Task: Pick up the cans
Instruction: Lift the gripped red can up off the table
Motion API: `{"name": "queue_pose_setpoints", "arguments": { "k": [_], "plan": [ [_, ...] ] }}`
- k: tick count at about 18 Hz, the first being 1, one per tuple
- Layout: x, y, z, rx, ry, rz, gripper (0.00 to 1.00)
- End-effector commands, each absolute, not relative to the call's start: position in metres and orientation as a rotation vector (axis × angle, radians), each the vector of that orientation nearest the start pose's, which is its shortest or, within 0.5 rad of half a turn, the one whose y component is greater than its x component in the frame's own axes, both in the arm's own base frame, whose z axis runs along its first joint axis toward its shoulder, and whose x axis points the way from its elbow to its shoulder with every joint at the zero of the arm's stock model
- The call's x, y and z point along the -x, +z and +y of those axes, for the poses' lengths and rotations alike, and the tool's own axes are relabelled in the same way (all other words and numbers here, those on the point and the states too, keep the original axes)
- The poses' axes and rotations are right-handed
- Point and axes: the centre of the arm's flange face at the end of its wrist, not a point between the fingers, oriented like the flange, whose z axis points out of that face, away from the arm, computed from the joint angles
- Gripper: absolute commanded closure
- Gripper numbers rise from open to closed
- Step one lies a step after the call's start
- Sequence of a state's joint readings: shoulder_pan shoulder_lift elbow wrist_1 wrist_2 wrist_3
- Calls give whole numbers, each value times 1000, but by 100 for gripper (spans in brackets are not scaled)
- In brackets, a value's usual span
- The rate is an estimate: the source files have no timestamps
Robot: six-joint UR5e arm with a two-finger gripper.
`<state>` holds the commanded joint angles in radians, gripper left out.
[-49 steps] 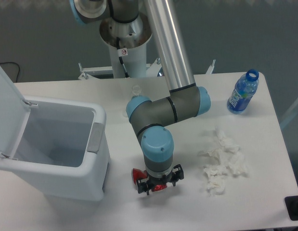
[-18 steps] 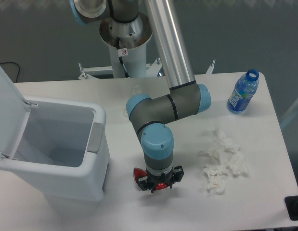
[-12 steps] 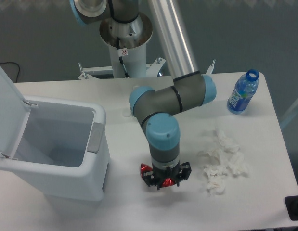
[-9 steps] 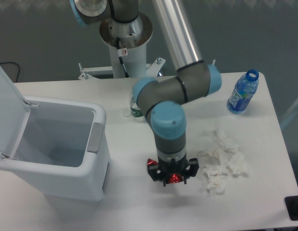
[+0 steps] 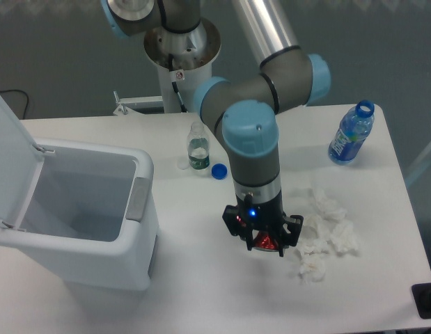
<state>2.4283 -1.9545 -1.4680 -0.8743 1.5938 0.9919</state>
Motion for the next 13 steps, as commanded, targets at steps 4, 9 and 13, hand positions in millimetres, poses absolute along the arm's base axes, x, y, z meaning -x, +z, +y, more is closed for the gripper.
{"name": "queue_pose_setpoints", "arguments": {
  "k": [4, 9, 13],
  "plan": [
    [407, 406, 528, 2899, 459, 307, 40],
    [401, 404, 523, 2910, 445, 308, 40],
    [400, 407, 517, 2910, 444, 302, 40]
  ]
}}
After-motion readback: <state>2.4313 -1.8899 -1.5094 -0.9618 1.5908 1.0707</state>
